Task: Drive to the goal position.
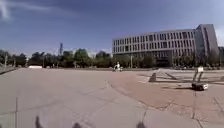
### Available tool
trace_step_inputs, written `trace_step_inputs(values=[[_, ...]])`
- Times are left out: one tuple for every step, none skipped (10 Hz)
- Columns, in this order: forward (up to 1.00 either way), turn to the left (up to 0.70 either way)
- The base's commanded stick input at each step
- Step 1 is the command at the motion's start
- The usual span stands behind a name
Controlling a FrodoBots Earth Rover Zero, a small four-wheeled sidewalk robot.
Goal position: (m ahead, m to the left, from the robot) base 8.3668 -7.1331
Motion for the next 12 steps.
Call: trace_step_inputs(values=[[0.70, -0.04], [0.70, -0.04], [0.70, -0.04], [0.70, -0.04], [0.70, -0.04], [0.70, -0.04], [0.70, -0.04], [0.70, -0.04], [0.70, -0.04], [0.70, -0.04], [0.70, -0.04], [0.70, -0.04]])
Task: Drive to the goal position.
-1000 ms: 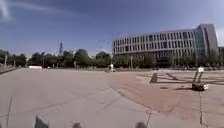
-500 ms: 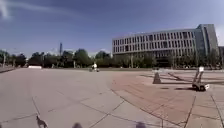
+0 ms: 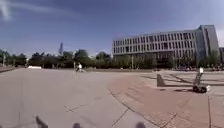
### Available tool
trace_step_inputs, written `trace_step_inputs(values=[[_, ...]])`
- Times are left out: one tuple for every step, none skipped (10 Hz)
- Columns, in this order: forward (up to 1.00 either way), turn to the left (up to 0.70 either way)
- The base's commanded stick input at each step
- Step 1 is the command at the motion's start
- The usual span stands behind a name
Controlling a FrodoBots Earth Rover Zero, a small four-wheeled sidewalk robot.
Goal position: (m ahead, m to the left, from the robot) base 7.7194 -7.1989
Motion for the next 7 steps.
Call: trace_step_inputs(values=[[0.70, -0.04], [0.70, -0.04], [0.70, -0.04], [0.70, -0.04], [0.70, -0.04], [0.70, -0.04], [0.70, -0.04]])
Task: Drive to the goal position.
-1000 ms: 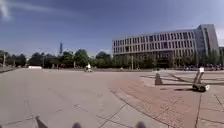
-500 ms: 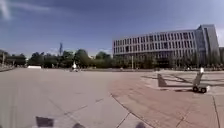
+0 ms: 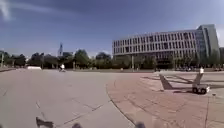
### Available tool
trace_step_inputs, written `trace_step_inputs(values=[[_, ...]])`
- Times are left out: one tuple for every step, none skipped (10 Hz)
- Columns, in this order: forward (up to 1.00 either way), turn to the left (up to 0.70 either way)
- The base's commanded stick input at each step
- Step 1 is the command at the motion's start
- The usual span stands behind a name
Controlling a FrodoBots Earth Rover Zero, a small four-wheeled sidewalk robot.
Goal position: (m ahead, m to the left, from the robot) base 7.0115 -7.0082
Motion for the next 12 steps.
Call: trace_step_inputs(values=[[0.70, -0.04], [0.70, -0.04], [0.70, -0.04], [0.70, -0.04], [0.70, -0.04], [0.70, -0.04], [0.70, -0.04], [0.70, -0.04], [0.70, -0.04], [0.70, -0.04], [0.70, -0.04], [0.70, -0.04]])
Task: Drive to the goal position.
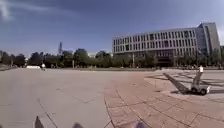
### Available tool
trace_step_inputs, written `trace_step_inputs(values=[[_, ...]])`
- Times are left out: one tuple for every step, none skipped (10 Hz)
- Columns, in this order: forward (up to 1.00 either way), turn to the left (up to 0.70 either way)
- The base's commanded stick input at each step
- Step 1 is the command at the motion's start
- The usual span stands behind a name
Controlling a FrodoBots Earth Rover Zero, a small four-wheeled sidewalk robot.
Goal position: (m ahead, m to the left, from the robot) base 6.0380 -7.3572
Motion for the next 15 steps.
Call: trace_step_inputs(values=[[0.70, -0.04], [0.70, -0.04], [0.70, -0.04], [0.70, -0.04], [0.70, -0.04], [0.70, -0.04], [0.70, -0.04], [0.70, -0.04], [0.70, -0.04], [0.70, -0.04], [0.70, -0.04], [0.70, -0.04], [0.70, -0.04], [0.70, -0.04], [0.70, -0.04]])
